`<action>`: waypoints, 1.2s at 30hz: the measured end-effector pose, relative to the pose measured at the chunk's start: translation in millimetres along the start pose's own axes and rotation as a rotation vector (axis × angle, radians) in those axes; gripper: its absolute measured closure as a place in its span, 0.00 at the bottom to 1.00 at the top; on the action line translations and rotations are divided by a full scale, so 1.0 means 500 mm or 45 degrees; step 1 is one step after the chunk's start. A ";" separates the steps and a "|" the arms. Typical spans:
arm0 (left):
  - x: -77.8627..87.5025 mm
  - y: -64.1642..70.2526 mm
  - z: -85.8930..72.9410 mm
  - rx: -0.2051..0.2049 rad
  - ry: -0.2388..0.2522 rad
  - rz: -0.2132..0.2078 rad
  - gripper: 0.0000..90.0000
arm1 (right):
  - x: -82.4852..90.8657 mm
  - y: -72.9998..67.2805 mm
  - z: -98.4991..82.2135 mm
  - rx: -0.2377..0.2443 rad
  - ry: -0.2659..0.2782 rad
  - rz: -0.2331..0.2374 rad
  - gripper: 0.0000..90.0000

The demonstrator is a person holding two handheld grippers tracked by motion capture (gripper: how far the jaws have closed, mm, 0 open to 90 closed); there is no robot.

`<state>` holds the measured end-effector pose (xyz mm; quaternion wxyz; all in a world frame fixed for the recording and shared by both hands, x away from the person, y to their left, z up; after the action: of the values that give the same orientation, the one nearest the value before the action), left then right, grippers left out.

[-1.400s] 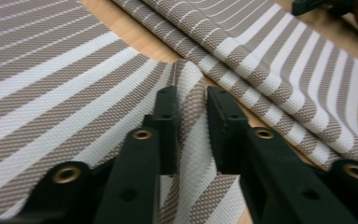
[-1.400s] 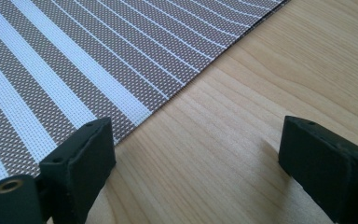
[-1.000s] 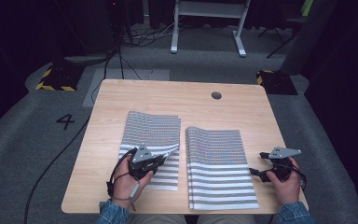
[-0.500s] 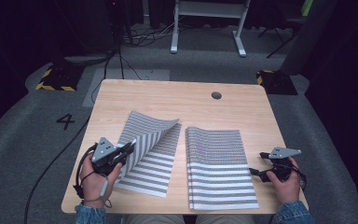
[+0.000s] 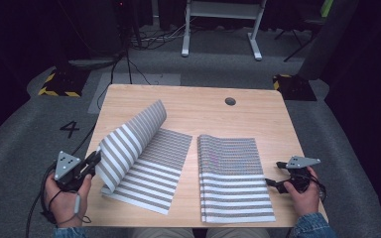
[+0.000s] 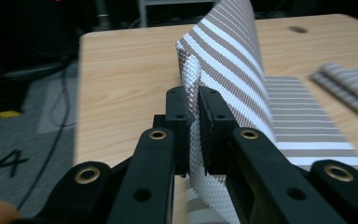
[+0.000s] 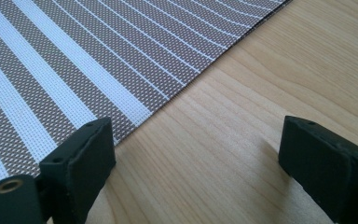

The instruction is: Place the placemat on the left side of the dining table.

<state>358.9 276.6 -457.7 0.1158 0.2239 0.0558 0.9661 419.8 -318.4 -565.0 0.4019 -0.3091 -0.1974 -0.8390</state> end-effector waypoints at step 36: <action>-0.150 0.211 -0.162 -0.098 -0.574 -0.132 0.31 | -0.001 -0.001 0.001 -0.003 0.001 0.004 0.12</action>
<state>367.2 151.3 -544.7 0.1834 0.4261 0.0030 0.8859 419.7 -317.6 -565.2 0.4027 -0.3096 -0.1957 -0.8388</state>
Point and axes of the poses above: each handheld gripper's, and its own axes: x roughly backward along the jaws, z roughly out of its top, y roughly to its right, the point moved 9 cm from there along -x, roughly forward along the jaws, and after that the axes turned 6 degrees about x, right-handed, at the moved point
